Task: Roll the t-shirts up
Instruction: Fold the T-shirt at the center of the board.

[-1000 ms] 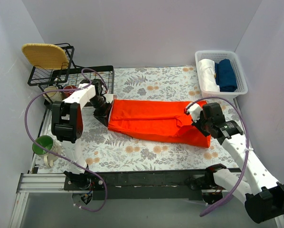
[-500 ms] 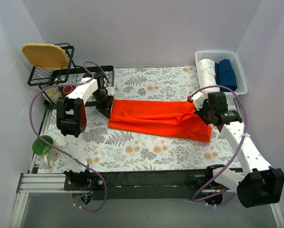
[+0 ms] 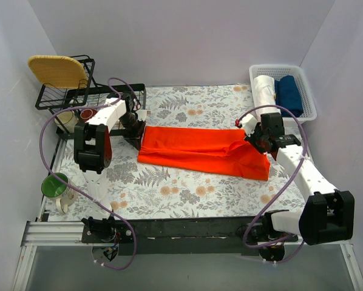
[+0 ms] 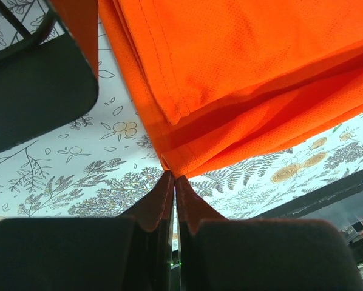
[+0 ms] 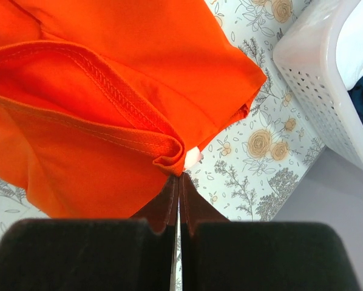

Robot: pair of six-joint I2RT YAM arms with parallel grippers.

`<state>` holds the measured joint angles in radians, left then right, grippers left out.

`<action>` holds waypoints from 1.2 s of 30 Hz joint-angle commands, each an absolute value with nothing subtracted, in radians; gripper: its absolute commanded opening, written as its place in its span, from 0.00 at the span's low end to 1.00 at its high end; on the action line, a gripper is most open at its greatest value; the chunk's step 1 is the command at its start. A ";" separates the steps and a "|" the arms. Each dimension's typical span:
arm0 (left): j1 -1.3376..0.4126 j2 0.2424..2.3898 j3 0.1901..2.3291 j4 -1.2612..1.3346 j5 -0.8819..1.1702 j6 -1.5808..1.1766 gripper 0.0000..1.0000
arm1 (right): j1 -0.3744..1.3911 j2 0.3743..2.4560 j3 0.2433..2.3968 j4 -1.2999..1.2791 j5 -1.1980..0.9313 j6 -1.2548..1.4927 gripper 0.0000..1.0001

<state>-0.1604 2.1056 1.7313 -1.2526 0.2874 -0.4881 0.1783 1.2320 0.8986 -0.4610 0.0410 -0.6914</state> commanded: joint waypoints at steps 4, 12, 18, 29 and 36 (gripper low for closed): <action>-0.161 2.117 1.795 -1.247 0.271 -0.503 0.00 | 0.163 1.316 0.976 -0.339 0.026 -0.741 0.01; -0.161 2.128 1.807 -1.239 0.261 -0.509 0.00 | 0.163 1.417 1.028 -0.307 0.020 -0.753 0.01; -0.163 2.141 1.830 -1.229 0.252 -0.517 0.02 | 0.163 1.463 1.035 -0.296 0.015 -0.753 0.01; -0.164 2.112 1.847 -1.232 0.244 -0.522 0.24 | 0.163 1.513 1.114 -0.262 0.040 -0.720 0.19; -0.164 1.967 1.711 -1.203 0.207 -0.509 0.35 | 0.161 1.431 1.166 -0.348 0.015 -0.655 0.56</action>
